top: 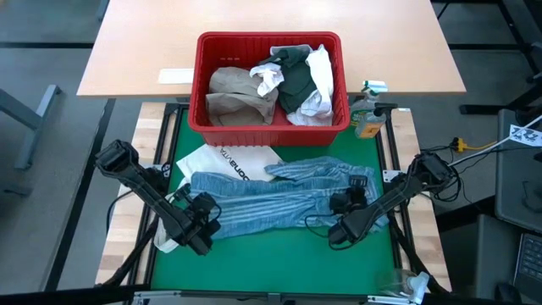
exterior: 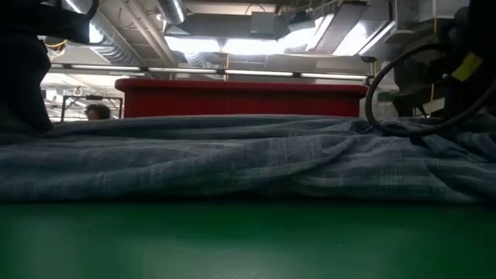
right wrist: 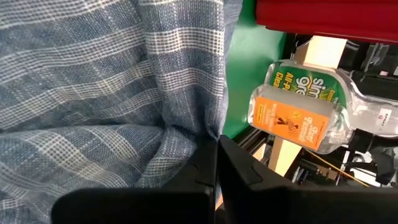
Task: Fold Laundry from Bin
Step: Fold the blue polo shirt
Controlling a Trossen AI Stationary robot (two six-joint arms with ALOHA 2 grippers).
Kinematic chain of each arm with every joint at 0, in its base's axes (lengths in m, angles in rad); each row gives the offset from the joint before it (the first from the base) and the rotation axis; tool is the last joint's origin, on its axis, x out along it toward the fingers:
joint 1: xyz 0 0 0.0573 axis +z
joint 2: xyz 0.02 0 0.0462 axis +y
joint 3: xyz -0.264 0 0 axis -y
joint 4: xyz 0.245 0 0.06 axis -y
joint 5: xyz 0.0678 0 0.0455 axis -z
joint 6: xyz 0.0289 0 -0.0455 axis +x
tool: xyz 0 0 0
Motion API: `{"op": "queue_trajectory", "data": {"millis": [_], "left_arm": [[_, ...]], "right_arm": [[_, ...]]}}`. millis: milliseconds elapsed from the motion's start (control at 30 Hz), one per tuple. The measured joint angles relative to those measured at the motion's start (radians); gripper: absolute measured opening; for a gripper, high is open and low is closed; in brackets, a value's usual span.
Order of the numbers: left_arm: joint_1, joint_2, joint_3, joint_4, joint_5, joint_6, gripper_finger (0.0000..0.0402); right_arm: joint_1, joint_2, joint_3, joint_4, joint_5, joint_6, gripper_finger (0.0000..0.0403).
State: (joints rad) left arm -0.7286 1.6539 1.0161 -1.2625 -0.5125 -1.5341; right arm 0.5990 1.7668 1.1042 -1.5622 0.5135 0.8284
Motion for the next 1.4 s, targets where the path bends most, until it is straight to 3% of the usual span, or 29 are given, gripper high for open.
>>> {"op": "queue_trajectory", "data": {"millis": [167,300,600,767,1067,1267,1400], "left_arm": [[0.012,0.0,0.0,-0.001,0.003,0.0,0.0],[0.017,0.0,0.0,-0.007,0.018,0.0,0.0004],[0.018,0.0,0.0,-0.009,0.011,0.0,0.0059],[0.05,0.0,0.002,-0.048,0.018,0.037,0.0057],[0.107,0.0,0.116,-0.068,0.07,0.138,0.0055],[0.108,0.0,0.199,-0.049,0.069,0.255,0.0055],[0.104,0.0,0.215,0.059,0.069,0.261,0.0055]], "right_arm": [[-0.014,0.0,0.0,-0.002,-0.001,-0.025,0.0016],[-0.02,0.0,-0.001,-0.011,-0.009,-0.026,0.0047],[-0.019,0.0,0.0,-0.012,-0.024,-0.068,0.0112],[-0.019,0.0,0.047,-0.011,-0.117,-0.206,0.0098],[-0.016,0.0,0.193,-0.006,-0.294,-0.198,0.0065],[-0.016,0.0,0.186,0.02,-0.359,-0.194,0.006],[-0.002,0.0,0.156,0.081,-0.412,-0.181,0.006]]}}
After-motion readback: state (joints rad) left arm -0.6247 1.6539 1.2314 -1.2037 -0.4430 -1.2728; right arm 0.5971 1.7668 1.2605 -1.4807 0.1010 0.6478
